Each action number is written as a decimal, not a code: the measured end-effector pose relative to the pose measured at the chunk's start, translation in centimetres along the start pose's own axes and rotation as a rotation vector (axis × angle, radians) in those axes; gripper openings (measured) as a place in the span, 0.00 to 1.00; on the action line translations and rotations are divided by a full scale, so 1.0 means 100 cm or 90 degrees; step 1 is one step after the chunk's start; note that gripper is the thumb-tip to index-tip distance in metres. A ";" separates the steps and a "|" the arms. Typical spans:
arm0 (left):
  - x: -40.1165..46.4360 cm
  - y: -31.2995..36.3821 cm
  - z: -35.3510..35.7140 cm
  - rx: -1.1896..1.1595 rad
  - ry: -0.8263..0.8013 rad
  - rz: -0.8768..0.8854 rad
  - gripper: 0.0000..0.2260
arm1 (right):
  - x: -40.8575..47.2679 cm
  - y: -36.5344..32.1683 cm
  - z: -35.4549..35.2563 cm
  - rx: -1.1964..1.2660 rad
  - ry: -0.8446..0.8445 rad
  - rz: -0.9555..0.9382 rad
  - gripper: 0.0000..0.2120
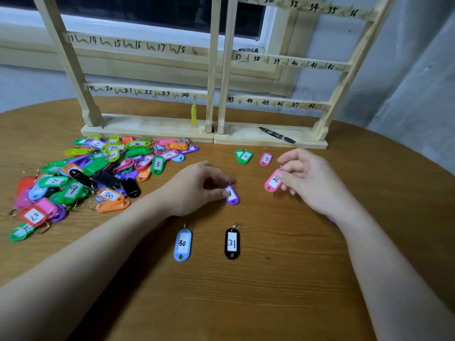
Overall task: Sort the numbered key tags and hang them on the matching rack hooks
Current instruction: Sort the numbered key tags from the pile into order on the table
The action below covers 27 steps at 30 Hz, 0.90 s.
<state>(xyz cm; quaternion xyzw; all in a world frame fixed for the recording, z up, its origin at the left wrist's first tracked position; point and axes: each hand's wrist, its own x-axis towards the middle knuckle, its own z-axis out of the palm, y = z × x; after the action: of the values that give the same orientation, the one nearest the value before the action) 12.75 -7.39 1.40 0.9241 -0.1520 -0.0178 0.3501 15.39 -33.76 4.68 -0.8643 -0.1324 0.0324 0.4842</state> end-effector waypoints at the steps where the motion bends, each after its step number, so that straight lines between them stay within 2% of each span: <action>1: 0.000 0.003 0.000 -0.001 0.004 -0.009 0.14 | -0.001 -0.001 -0.007 0.011 0.022 0.004 0.07; 5: 0.006 0.014 -0.009 -0.009 -0.048 -0.052 0.07 | -0.014 -0.002 -0.043 -0.011 0.101 0.031 0.02; 8: 0.010 0.020 -0.015 0.037 -0.087 -0.059 0.06 | -0.026 0.004 -0.068 -0.076 0.090 0.070 0.01; 10: 0.009 0.021 -0.016 0.052 -0.068 -0.060 0.06 | -0.033 0.010 -0.077 -0.132 0.080 0.100 0.01; 18: -0.013 0.031 -0.030 -0.032 -0.023 -0.012 0.01 | -0.040 0.034 -0.070 -0.215 0.045 0.125 0.02; 24: -0.040 0.053 -0.030 -0.047 -0.124 0.007 0.04 | -0.039 0.037 -0.068 -0.254 0.062 0.107 0.02; 27: -0.046 0.056 -0.013 -0.014 -0.128 0.007 0.04 | -0.041 0.029 -0.063 -0.251 0.100 0.079 0.03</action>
<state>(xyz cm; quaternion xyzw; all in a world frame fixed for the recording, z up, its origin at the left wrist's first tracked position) 7.01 -9.16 5.73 0.9130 -0.1911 -0.1102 0.3432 13.22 -41.51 5.27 -0.9485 -0.0445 -0.0319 0.3120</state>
